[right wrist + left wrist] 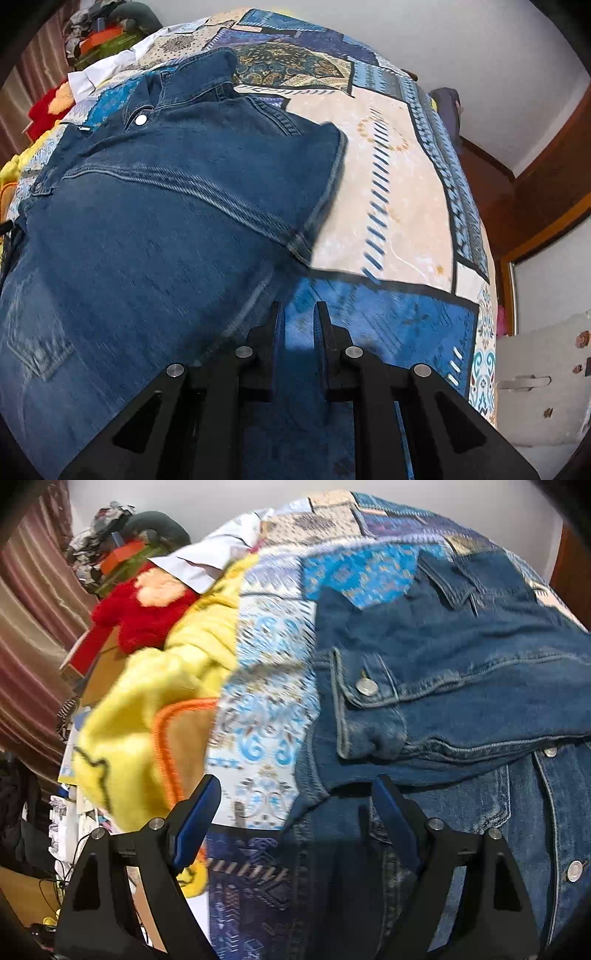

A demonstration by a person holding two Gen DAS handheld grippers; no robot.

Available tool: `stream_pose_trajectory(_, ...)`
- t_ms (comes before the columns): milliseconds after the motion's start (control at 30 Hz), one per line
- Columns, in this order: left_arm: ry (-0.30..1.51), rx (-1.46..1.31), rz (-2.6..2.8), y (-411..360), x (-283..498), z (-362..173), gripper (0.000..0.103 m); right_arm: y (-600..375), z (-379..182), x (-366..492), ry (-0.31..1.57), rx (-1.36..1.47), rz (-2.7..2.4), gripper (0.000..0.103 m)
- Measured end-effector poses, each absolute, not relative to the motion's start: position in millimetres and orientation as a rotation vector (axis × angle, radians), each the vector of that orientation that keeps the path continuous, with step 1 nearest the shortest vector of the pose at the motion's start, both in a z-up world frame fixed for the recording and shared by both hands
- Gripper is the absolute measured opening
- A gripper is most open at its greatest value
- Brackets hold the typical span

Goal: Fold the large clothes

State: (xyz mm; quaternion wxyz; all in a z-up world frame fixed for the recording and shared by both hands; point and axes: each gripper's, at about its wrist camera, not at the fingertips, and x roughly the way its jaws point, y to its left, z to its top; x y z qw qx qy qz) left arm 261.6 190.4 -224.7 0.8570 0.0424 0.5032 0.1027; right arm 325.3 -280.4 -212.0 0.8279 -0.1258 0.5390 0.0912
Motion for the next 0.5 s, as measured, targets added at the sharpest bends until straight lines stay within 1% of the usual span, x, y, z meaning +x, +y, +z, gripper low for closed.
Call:
stream_pose_trajectory(167,1.020,0.006,0.207,204.9,276.5,-209.6,0.084,-307.9,-206.7,334.1,1.190,-0.090,0.213,0.012)
stream_pose_trajectory(300,1.029,-0.045,0.191,209.9,309.2,-207.6,0.084,-319.9,-181.2,353.6,1.132,0.075,0.250,0.012)
stream_pose_trajectory(400,1.039,-0.067,0.189,208.5,329.8,-210.4,0.084,-312.4,-168.0,372.3,1.076,0.099,0.262,0.012)
stream_pose_trajectory(500,1.038,-0.098,0.169,204.3,342.9,-213.2,0.084,-292.4,-180.9,395.7,1.095,0.032,0.256,0.012)
